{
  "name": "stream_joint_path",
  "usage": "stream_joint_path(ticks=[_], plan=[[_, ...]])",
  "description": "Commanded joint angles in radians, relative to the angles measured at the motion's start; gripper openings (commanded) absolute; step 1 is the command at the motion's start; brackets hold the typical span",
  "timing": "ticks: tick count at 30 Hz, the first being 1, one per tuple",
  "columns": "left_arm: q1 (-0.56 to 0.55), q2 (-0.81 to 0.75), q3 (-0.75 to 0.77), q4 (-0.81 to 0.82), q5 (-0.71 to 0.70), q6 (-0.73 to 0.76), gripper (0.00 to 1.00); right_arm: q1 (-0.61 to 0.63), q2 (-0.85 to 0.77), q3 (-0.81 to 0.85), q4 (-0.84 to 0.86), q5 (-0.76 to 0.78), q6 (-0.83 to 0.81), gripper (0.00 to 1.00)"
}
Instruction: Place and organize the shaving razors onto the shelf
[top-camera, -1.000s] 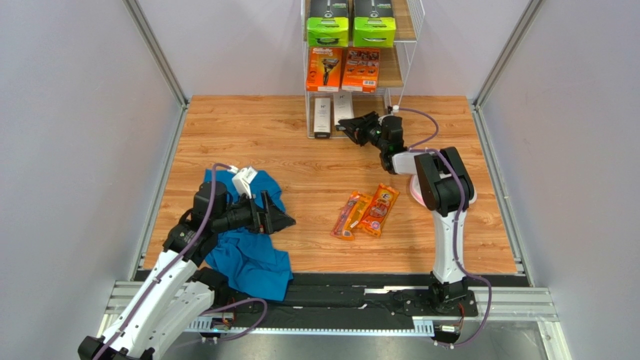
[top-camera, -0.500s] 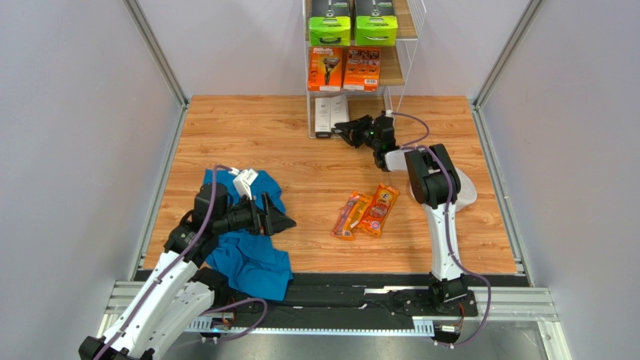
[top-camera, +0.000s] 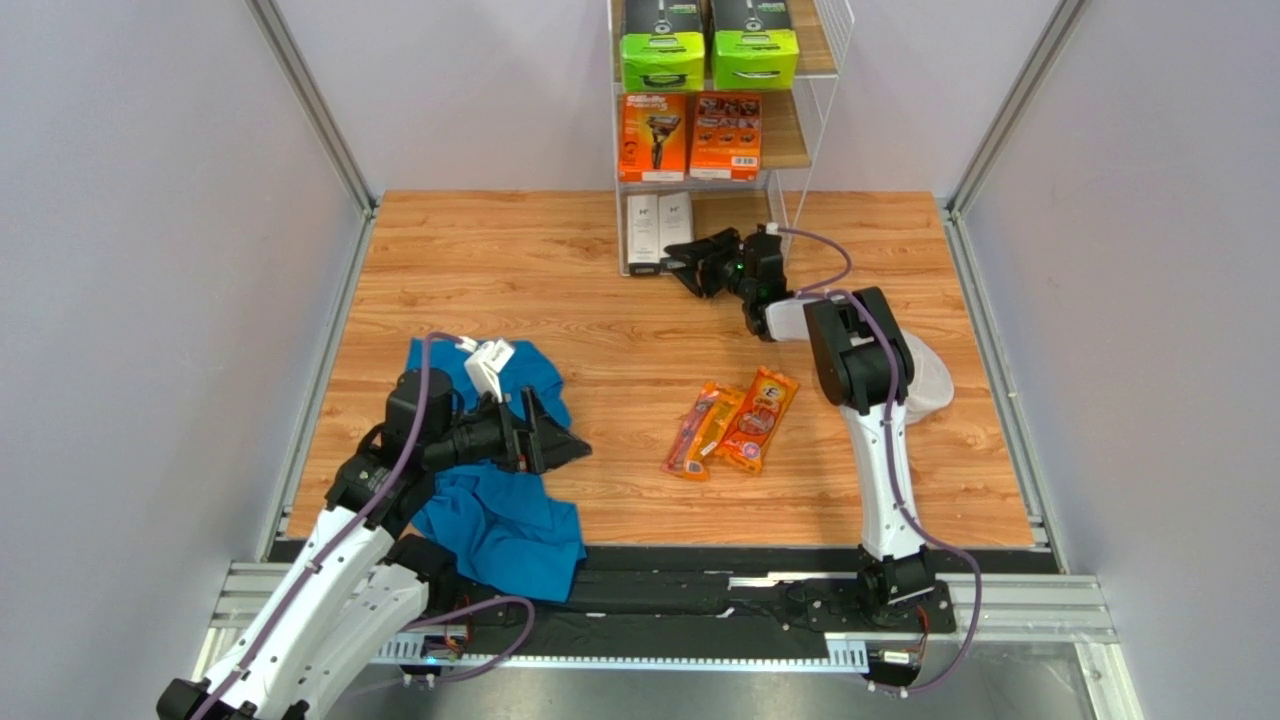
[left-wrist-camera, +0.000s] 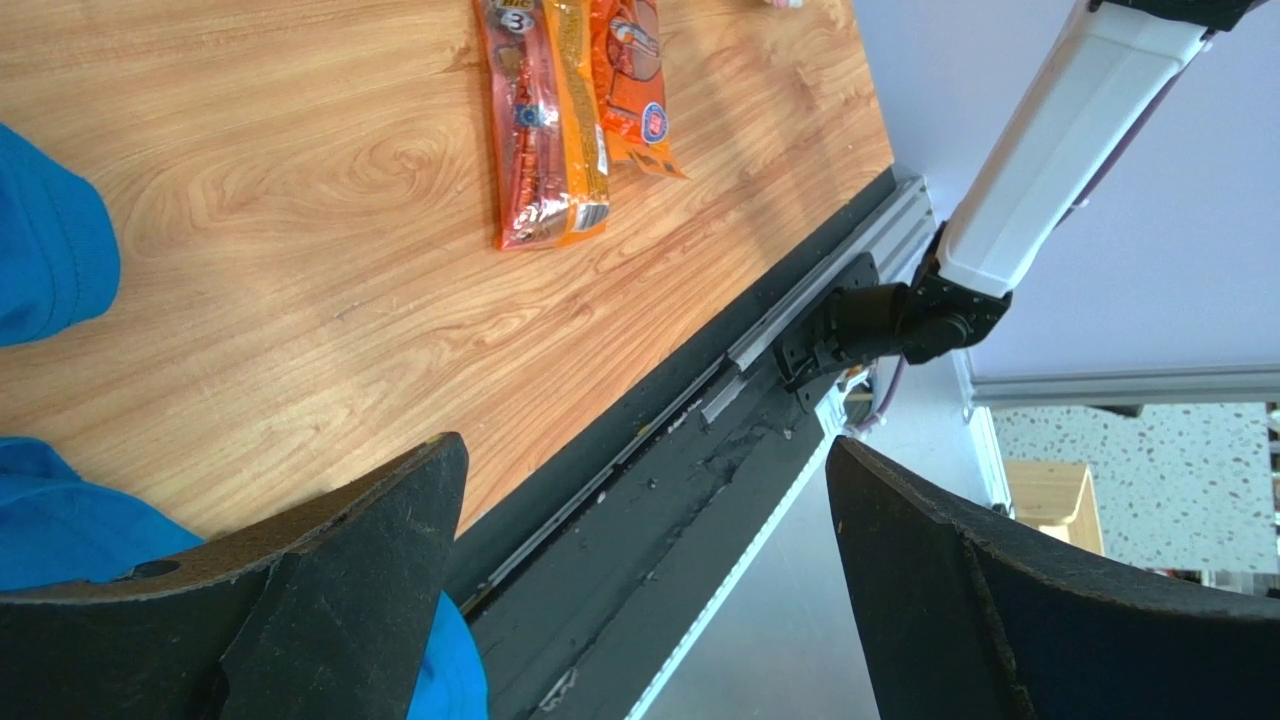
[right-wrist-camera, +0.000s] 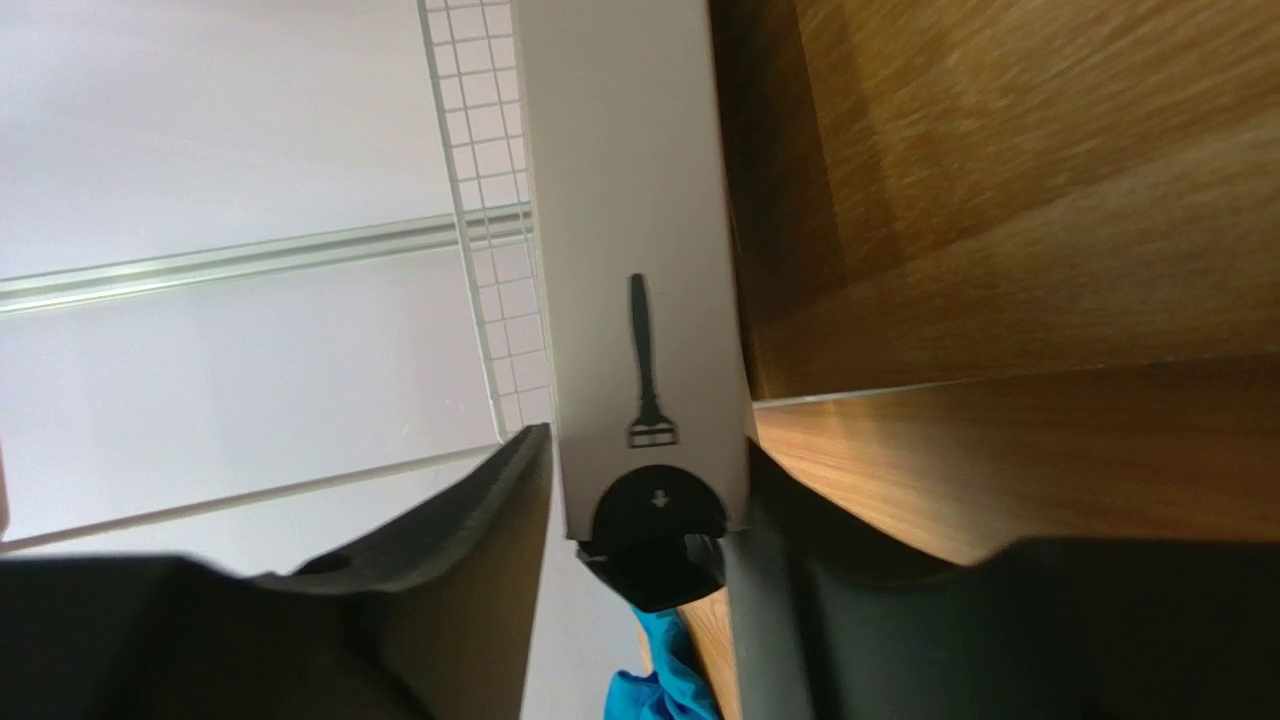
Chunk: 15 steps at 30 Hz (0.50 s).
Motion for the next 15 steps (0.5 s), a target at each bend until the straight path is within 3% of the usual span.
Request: stream_joint_path(ticks=[1, 10, 15], plan=[[0.004, -0.018, -0.015, 0.008, 0.016, -0.006, 0.98, 0.015, -0.001, 0.014, -0.016, -0.018, 0.020, 0.53], [0.004, -0.043, -0.024, -0.017, 0.016, -0.003, 0.97, 0.035, -0.067, -0.085, -0.034, 0.039, 0.026, 0.84], [0.004, -0.060, -0.029, -0.029, 0.010, -0.001, 0.97, 0.042, -0.131, -0.173, -0.043, 0.058, 0.004, 0.91]])
